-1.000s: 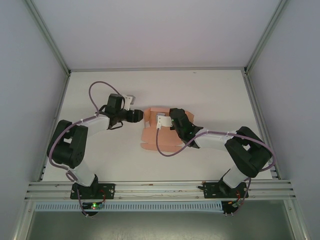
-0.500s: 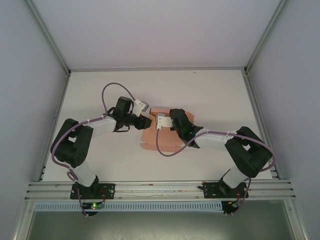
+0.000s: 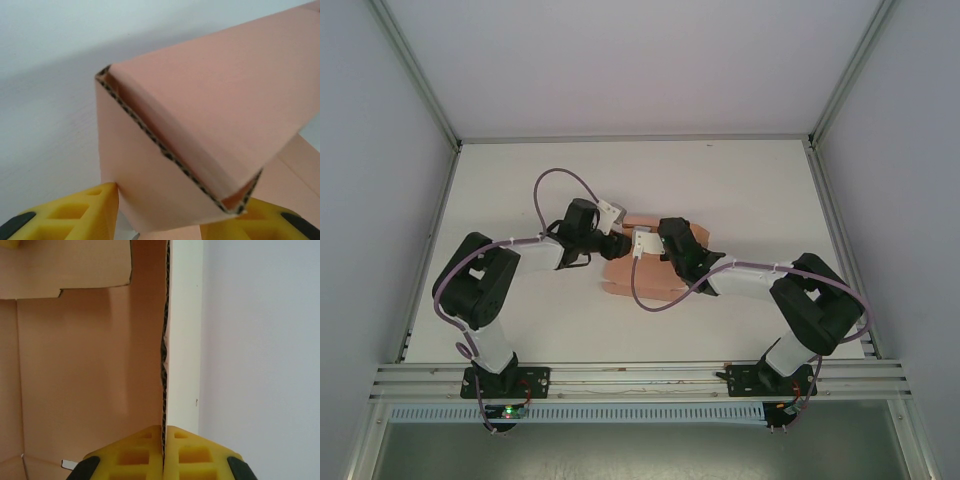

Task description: Assemble paper box

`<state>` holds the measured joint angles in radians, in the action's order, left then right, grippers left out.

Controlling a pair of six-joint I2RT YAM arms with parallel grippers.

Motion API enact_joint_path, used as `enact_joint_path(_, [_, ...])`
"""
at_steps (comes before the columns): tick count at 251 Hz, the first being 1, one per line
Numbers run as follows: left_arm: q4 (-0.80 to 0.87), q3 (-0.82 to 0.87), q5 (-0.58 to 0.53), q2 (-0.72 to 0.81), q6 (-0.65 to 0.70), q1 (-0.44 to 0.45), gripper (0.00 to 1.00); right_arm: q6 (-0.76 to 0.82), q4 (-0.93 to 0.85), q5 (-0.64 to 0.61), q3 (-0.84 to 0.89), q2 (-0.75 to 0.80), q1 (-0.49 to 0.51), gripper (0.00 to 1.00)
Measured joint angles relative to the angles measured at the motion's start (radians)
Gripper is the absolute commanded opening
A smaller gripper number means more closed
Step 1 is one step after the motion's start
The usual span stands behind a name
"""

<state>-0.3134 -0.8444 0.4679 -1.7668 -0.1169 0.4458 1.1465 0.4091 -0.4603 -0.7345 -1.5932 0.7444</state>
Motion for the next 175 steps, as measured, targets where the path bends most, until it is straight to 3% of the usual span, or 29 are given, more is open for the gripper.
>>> enact_joint_path(51, [-0.141, 0.071, -0.086, -0.001, -0.076, 0.008, 0.34, -0.009, 0.006, -0.031, 0.004, 0.0, 0.028, 0.0])
enact_joint_path(164, [-0.282, 0.07, -0.245, -0.063, -0.129, 0.053, 0.35, -0.069, -0.018, -0.056, -0.008, -0.008, 0.031, 0.0])
enact_joint_path(175, [-0.295, 0.07, -0.256, -0.07, -0.132, 0.056, 0.28, -0.072, -0.018, -0.056, -0.012, -0.013, 0.031, 0.0])
